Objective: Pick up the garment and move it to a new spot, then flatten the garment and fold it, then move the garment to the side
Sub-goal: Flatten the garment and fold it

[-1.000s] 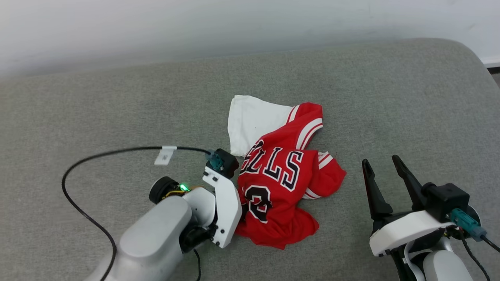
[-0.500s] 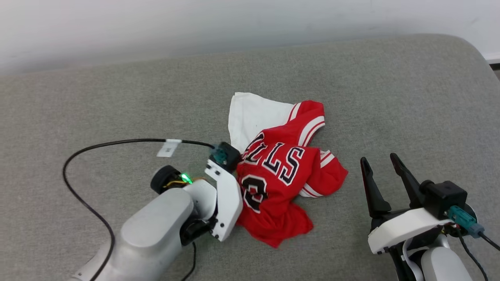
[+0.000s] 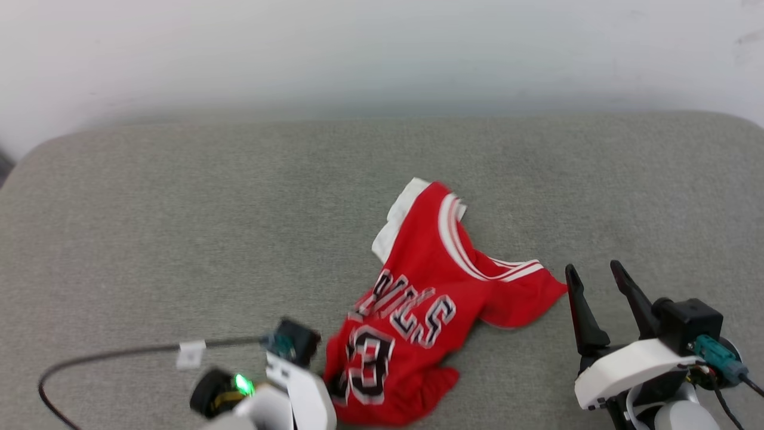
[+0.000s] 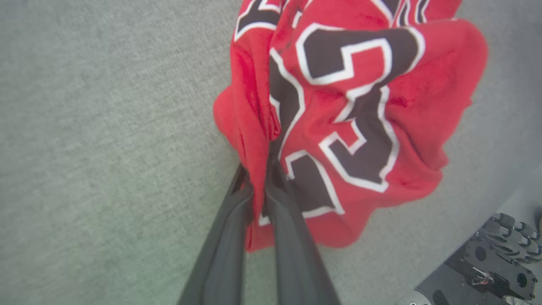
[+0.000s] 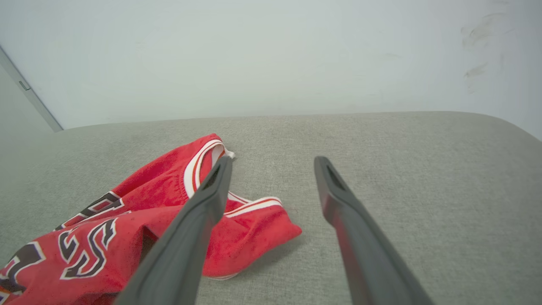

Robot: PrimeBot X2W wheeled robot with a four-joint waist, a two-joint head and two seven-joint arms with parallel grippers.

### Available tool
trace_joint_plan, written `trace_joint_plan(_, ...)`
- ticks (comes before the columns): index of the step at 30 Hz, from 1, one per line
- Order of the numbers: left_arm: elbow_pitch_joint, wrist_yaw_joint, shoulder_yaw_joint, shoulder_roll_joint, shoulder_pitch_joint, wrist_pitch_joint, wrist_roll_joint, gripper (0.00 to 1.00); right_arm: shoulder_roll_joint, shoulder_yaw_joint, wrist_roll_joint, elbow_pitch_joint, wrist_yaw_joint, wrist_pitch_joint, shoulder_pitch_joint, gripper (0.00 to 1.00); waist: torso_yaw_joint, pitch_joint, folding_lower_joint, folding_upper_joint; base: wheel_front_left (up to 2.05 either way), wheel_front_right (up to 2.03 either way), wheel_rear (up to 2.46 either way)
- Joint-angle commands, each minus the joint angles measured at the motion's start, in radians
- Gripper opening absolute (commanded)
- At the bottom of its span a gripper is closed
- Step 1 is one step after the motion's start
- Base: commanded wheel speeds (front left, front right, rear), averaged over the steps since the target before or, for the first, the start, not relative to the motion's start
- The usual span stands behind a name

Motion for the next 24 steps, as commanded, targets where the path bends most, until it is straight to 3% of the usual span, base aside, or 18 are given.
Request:
trace_joint_plan(1, -0.028, 0.011, -0.013, 0.006, 0.044, 0.010, -0.007, 0.00, 0.001, -0.003, -0.004, -0.004, 0.000, 0.005, 0.016, 1.00, 0.022, -0.022, -0.0001, 0.0000, 0.00, 0.00, 0.00)
trace_joint_plan(9, -0.128, 0.086, -0.057, 0.004, 0.258, 0.035, -0.080, 0.00, 0.001, 0.005, -0.016, -0.035, 0.000, 0.035, 0.045, 1.00, 0.050, -0.071, -0.0001, 0.0000, 0.00, 0.00, 0.00)
trace_joint_plan(10, -0.133, 0.094, -0.053, 0.000, 0.268, 0.025, -0.081, 0.56, 0.001, 0.005, -0.017, -0.039, 0.000, 0.038, 0.051, 1.00, 0.053, -0.074, -0.0001, 0.0000, 0.00, 0.00, 0.00)
trace_joint_plan(11, -0.137, 0.101, -0.048, -0.003, 0.272, 0.011, -0.078, 1.00, 0.001, 0.005, -0.019, -0.044, 0.000, 0.040, 0.053, 1.00, 0.056, -0.075, -0.0001, 0.0000, 0.00, 0.00, 0.00)
trace_joint_plan(24, -0.189, 0.180, 0.095, 0.018, 0.174, -0.213, 0.004, 1.00, 0.001, -0.004, -0.020, -0.080, 0.000, 0.069, 0.071, 1.00, 0.061, -0.097, -0.0001, 0.0000, 0.00, 0.00, 0.00)
